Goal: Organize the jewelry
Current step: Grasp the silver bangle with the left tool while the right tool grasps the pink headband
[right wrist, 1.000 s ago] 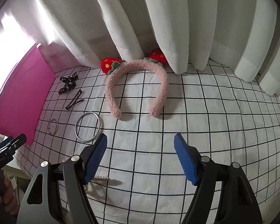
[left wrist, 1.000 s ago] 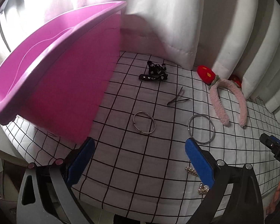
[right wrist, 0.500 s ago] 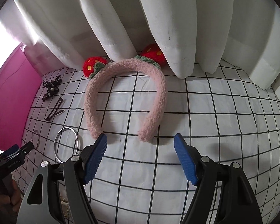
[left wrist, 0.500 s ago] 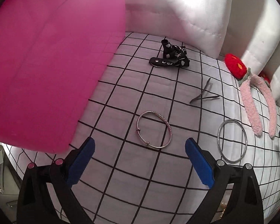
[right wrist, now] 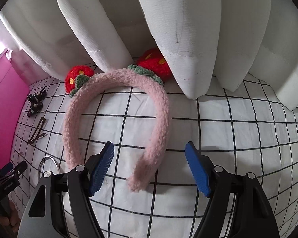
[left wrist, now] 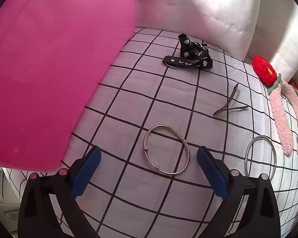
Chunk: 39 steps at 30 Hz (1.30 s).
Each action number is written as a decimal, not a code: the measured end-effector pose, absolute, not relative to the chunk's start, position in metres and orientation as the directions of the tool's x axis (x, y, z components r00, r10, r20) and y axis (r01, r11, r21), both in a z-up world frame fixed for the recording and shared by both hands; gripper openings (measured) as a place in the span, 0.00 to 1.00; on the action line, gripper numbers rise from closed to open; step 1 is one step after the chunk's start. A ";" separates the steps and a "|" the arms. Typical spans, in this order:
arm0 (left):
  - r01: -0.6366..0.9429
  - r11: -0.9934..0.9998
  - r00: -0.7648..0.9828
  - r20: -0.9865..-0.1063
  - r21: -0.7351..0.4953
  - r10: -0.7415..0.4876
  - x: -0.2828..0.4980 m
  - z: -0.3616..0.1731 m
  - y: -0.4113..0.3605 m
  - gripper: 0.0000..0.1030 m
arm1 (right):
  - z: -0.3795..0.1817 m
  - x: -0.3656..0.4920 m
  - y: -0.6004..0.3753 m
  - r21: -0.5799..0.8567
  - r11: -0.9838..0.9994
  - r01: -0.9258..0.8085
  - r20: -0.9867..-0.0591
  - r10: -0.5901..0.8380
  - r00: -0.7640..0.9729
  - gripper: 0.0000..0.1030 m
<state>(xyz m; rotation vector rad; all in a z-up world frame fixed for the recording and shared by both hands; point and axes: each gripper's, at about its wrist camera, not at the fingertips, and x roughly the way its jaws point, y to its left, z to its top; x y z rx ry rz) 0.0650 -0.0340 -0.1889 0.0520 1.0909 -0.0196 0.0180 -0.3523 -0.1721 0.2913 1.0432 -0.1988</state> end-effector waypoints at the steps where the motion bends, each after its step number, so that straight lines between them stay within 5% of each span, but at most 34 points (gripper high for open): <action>1: 0.040 0.999 0.463 -0.886 0.030 0.008 0.065 -0.189 -0.034 0.93 | -0.174 0.022 -0.353 0.134 0.945 0.298 -0.873 -0.029 0.486 0.69; 19: 0.017 1.000 0.528 -0.849 0.003 -0.006 0.069 -0.195 -0.037 0.94 | -0.191 0.070 -0.351 0.015 0.971 0.237 -0.841 -0.116 0.529 0.71; 21: 0.017 1.000 0.533 -0.846 0.003 -0.007 0.066 -0.194 -0.039 0.91 | -0.190 0.063 -0.347 0.017 0.973 0.230 -0.838 -0.111 0.534 0.67; 23: 0.034 0.999 0.540 -0.842 0.001 -0.018 0.061 -0.191 -0.042 0.83 | -0.190 0.060 -0.341 0.011 0.978 0.210 -0.834 -0.107 0.542 0.50; 24: 0.049 0.999 0.544 -0.839 0.000 -0.027 0.059 -0.190 -0.045 0.75 | -0.190 0.057 -0.333 0.006 0.979 0.205 -0.833 -0.108 0.543 0.46; 26: 0.079 0.997 0.549 -0.835 -0.002 -0.045 0.053 -0.186 -0.050 0.61 | -0.190 0.053 -0.328 0.007 0.978 0.208 -0.830 -0.111 0.547 0.17; 27: 0.089 0.996 0.551 -0.833 -0.002 -0.051 0.052 -0.185 -0.052 0.47 | -0.190 0.051 -0.329 0.013 0.977 0.212 -0.830 -0.108 0.548 0.12; 39: 0.120 0.992 0.556 -0.825 -0.047 -0.107 0.041 -0.167 -0.051 0.44 | -0.172 0.019 -0.337 0.109 0.970 0.219 -0.789 -0.050 0.613 0.10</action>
